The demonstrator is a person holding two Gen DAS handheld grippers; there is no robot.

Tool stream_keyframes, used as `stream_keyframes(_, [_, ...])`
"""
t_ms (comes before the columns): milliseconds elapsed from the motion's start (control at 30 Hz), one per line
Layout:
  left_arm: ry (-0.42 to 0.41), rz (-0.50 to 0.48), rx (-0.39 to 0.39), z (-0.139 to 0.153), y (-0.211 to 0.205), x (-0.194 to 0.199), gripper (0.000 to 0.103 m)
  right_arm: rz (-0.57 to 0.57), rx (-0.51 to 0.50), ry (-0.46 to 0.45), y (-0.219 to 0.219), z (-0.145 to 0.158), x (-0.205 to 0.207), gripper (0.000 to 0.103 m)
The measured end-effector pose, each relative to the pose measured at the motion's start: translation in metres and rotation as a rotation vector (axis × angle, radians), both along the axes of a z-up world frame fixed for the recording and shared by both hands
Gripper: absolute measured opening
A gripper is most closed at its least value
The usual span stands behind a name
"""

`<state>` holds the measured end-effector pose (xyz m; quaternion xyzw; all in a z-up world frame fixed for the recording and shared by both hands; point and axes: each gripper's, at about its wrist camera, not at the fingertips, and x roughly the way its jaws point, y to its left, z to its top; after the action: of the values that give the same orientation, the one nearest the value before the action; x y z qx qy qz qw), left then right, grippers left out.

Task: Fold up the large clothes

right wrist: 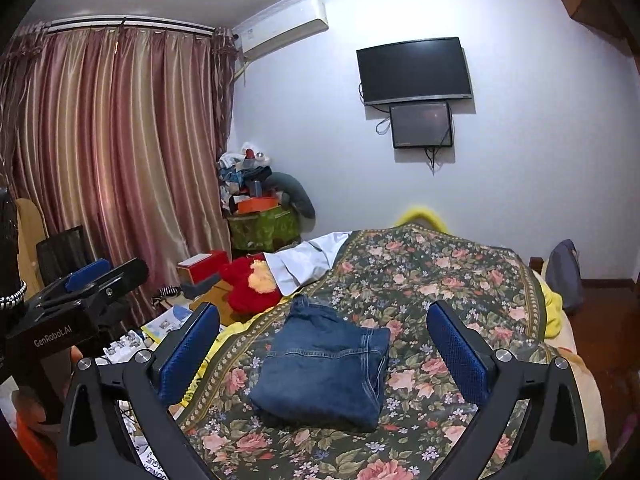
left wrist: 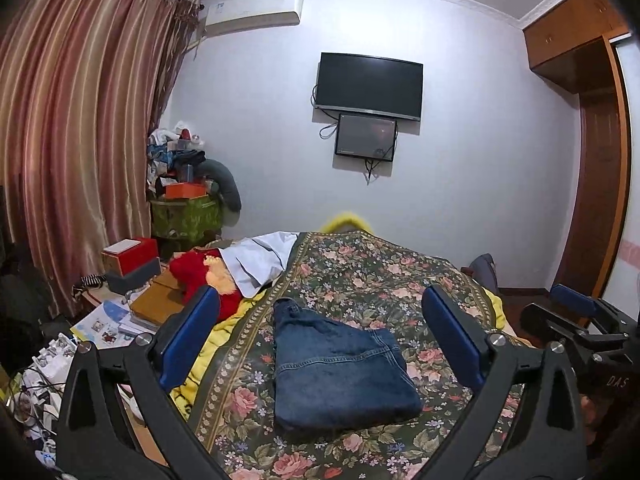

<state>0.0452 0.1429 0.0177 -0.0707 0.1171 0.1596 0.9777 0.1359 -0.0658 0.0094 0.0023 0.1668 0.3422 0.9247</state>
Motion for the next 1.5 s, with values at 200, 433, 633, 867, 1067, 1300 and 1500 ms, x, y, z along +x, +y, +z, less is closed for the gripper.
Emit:
stream_keyframes(200, [0.005,-0.005,0.007,-0.003,-0.001,0.003,0.102,0.005,0.008,0.020,-0.002,-0.001,0.001,0.103])
stream_keyframes(433, [0.006,-0.016,0.013,-0.003,0.000,0.005,0.102,-0.002,0.017,0.025,-0.006,0.000,0.003,0.103])
stream_keyframes(633, [0.005,-0.019,0.016,-0.003,-0.002,0.004,0.102,-0.004,0.019,0.024,-0.006,0.001,0.003,0.103])
stream_keyframes(867, [-0.002,-0.031,0.028,0.000,-0.005,0.004,0.102,-0.004,0.023,0.009,-0.006,0.004,0.000,0.103])
stream_keyframes(1067, [-0.009,-0.040,0.037,0.001,-0.008,0.004,0.103,-0.007,0.028,0.003,-0.006,0.005,-0.002,0.103])
stream_keyframes(1300, [-0.012,-0.049,0.044,0.003,-0.012,0.004,0.103,-0.012,0.034,-0.005,-0.006,0.007,-0.004,0.103])
stream_keyframes(1500, [-0.013,-0.056,0.048,0.002,-0.014,0.003,0.103,-0.013,0.034,-0.006,-0.006,0.007,-0.004,0.103])
